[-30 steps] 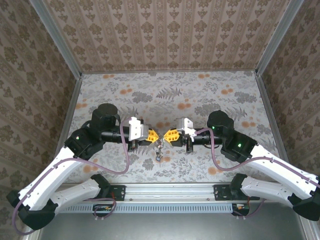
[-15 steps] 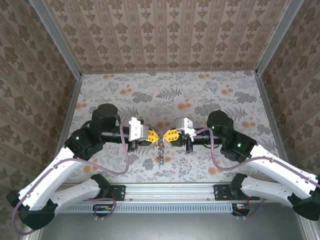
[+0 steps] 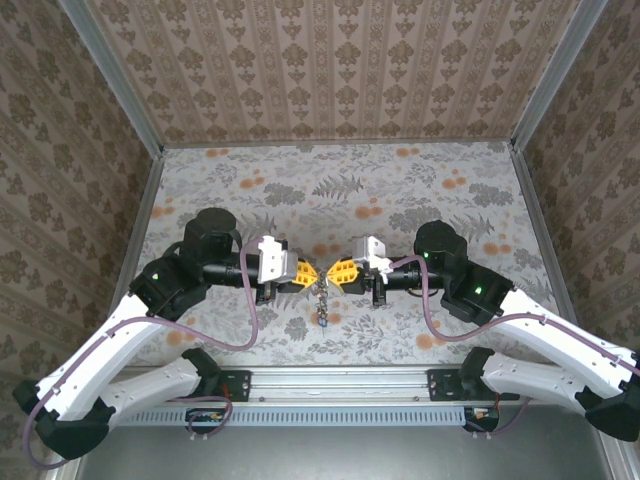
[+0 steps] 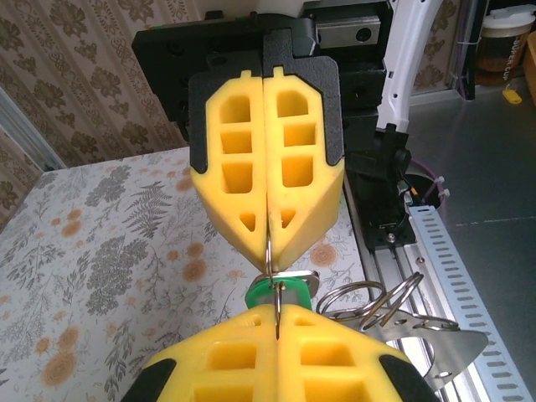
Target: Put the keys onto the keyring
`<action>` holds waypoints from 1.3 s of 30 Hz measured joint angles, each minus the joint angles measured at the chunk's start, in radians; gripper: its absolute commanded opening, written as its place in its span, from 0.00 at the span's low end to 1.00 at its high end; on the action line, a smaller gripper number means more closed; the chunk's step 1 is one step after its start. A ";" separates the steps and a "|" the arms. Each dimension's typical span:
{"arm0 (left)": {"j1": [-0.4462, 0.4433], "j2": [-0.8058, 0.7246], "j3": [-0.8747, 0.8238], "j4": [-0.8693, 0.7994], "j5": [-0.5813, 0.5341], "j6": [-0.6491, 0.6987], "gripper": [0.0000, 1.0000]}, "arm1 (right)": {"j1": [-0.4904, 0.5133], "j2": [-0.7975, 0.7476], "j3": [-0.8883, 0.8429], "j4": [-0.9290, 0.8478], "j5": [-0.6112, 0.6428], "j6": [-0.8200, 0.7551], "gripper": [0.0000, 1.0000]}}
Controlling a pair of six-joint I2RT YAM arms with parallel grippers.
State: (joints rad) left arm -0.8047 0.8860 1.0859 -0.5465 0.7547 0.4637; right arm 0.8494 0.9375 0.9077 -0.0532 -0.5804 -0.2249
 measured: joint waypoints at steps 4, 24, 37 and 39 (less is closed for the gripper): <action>0.000 0.000 0.000 0.000 0.000 0.000 0.00 | 0.000 0.000 0.000 0.000 -0.003 0.000 0.00; -0.007 0.000 0.000 0.000 -0.010 0.000 0.00 | 0.000 -0.003 0.018 -0.044 -0.003 -0.011 0.00; -0.008 0.000 0.000 0.000 -0.013 0.000 0.00 | 0.000 0.009 0.018 -0.034 -0.016 -0.007 0.00; -0.008 0.000 0.000 0.000 -0.016 0.000 0.00 | 0.000 0.014 0.018 -0.029 -0.019 -0.007 0.00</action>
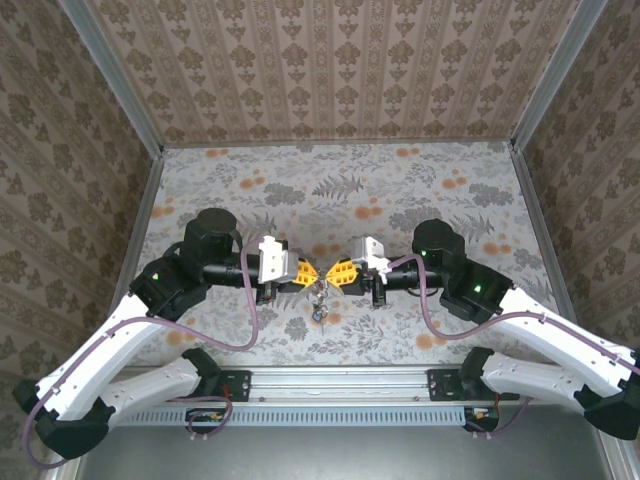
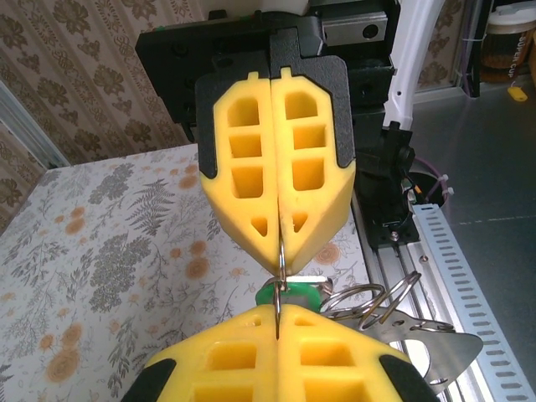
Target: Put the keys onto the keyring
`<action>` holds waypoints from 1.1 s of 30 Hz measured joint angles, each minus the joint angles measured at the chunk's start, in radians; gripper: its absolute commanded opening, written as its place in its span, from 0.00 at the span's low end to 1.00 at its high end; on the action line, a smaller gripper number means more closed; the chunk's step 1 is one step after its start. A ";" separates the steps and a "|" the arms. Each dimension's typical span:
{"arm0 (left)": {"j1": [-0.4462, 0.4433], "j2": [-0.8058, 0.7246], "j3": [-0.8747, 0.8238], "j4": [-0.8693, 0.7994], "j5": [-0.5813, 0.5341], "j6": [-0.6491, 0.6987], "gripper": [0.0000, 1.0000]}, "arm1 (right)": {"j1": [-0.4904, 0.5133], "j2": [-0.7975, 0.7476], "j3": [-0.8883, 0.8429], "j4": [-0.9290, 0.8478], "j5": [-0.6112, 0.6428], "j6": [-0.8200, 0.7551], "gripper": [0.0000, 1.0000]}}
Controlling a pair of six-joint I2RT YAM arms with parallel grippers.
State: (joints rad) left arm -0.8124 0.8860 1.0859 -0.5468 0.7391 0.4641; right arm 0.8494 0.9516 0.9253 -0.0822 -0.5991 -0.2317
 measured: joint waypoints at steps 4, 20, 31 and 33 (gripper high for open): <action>0.000 0.000 0.000 0.000 -0.003 0.000 0.00 | 0.000 0.001 0.000 0.007 0.000 0.001 0.00; -0.005 -0.001 0.000 0.000 -0.003 0.000 0.00 | 0.000 -0.028 0.000 0.021 0.000 0.003 0.00; -0.005 -0.001 0.000 -0.008 -0.012 0.000 0.00 | 0.000 0.006 0.000 0.026 0.000 0.003 0.00; -0.005 -0.001 0.000 -0.010 -0.014 0.000 0.00 | 0.000 0.006 0.000 0.026 0.000 0.003 0.00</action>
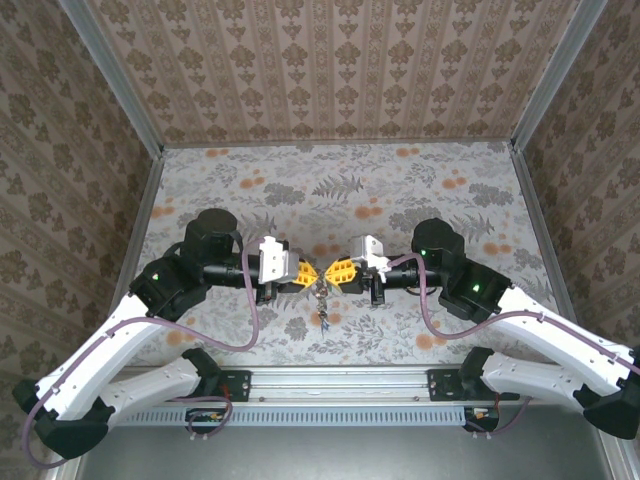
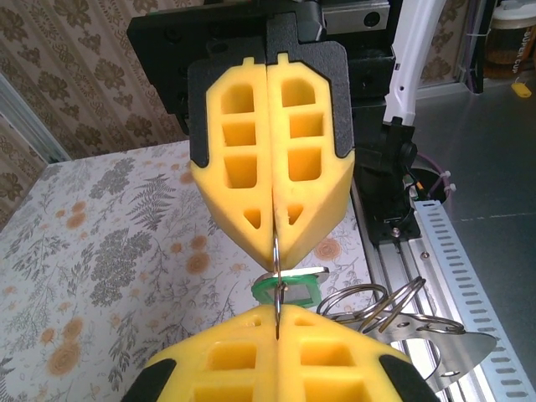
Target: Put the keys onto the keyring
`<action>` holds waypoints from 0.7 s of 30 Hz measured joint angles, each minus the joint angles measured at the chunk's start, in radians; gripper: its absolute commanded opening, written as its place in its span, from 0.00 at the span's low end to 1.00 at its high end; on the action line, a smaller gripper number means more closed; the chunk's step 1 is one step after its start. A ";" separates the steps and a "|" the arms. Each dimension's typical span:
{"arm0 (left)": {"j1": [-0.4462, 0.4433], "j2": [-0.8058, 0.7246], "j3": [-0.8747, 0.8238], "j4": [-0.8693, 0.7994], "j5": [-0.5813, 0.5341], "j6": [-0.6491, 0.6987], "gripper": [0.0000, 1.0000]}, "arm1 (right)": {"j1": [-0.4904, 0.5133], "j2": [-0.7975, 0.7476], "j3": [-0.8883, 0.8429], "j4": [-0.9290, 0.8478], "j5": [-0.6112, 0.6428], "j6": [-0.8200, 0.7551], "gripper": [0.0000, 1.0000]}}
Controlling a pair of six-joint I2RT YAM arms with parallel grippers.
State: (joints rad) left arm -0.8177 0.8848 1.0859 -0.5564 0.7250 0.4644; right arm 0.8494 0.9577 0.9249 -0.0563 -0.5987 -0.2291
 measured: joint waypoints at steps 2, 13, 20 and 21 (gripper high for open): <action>0.000 -0.002 0.000 -0.001 0.000 0.000 0.00 | 0.000 0.000 0.000 0.000 0.000 0.000 0.00; 0.000 -0.003 0.000 -0.011 -0.006 0.000 0.00 | 0.000 0.010 0.002 0.000 -0.005 0.000 0.00; 0.000 -0.003 0.000 -0.016 -0.008 0.000 0.00 | 0.000 0.013 0.004 -0.003 -0.008 -0.005 0.00; 0.000 -0.003 0.000 -0.016 -0.008 0.000 0.00 | 0.000 0.014 0.006 -0.006 -0.008 -0.007 0.00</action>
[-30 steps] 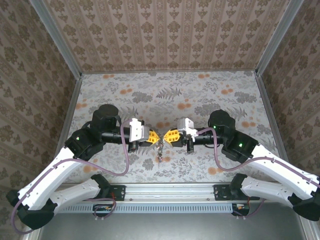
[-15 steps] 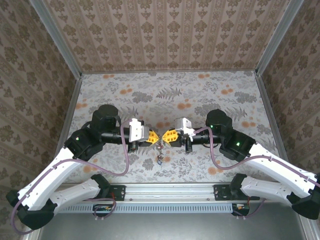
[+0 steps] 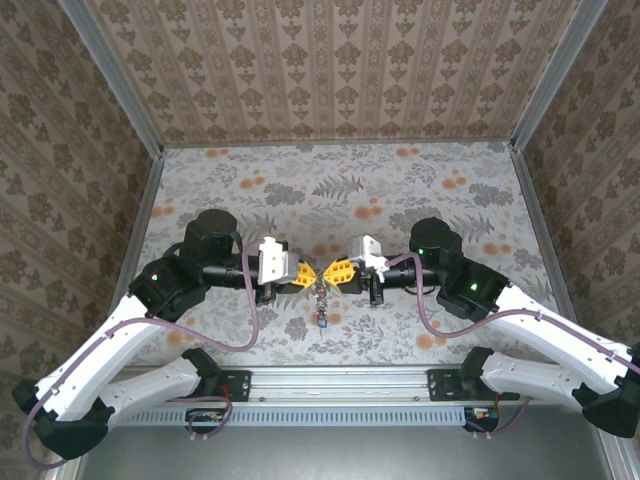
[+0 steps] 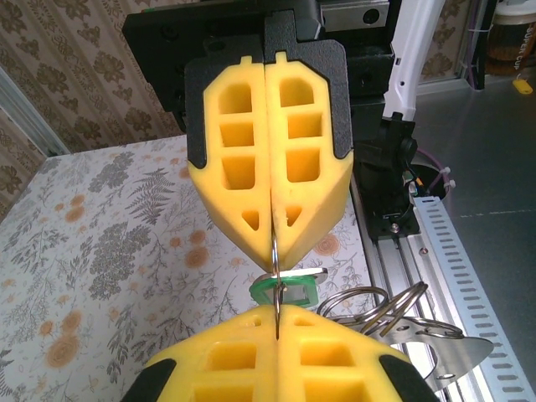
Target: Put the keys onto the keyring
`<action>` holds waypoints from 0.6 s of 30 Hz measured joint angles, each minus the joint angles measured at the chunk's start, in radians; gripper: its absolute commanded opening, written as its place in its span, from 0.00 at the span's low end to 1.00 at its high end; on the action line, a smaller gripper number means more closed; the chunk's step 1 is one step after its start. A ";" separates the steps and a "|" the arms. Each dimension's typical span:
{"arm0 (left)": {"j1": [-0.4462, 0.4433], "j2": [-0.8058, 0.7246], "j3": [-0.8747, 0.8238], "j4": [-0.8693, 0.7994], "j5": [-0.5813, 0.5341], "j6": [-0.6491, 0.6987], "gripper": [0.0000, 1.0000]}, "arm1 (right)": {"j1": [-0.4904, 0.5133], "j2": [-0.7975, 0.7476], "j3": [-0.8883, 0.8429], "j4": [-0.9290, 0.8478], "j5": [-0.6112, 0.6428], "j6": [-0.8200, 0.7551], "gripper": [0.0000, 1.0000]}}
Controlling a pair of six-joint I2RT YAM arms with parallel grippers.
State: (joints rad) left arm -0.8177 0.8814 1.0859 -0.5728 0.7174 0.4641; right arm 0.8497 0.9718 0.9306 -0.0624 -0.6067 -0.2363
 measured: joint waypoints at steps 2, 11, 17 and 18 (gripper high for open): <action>0.000 0.000 0.000 -0.001 0.000 0.000 0.00 | 0.001 0.003 0.006 -0.010 0.000 -0.005 0.00; 0.000 0.000 0.000 -0.005 0.000 0.000 0.00 | 0.012 0.012 0.032 -0.058 0.017 -0.050 0.00; 0.000 0.000 0.000 -0.010 0.000 0.000 0.00 | 0.024 0.018 0.055 -0.100 0.042 -0.085 0.00; 0.000 0.000 0.000 -0.011 0.000 0.000 0.00 | 0.025 0.019 0.057 -0.106 0.046 -0.092 0.00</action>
State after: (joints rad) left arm -0.8177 0.8814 1.0859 -0.5842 0.7174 0.4641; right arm 0.8749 0.9905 0.9878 -0.1688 -0.5606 -0.3279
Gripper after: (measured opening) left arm 0.044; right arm 0.062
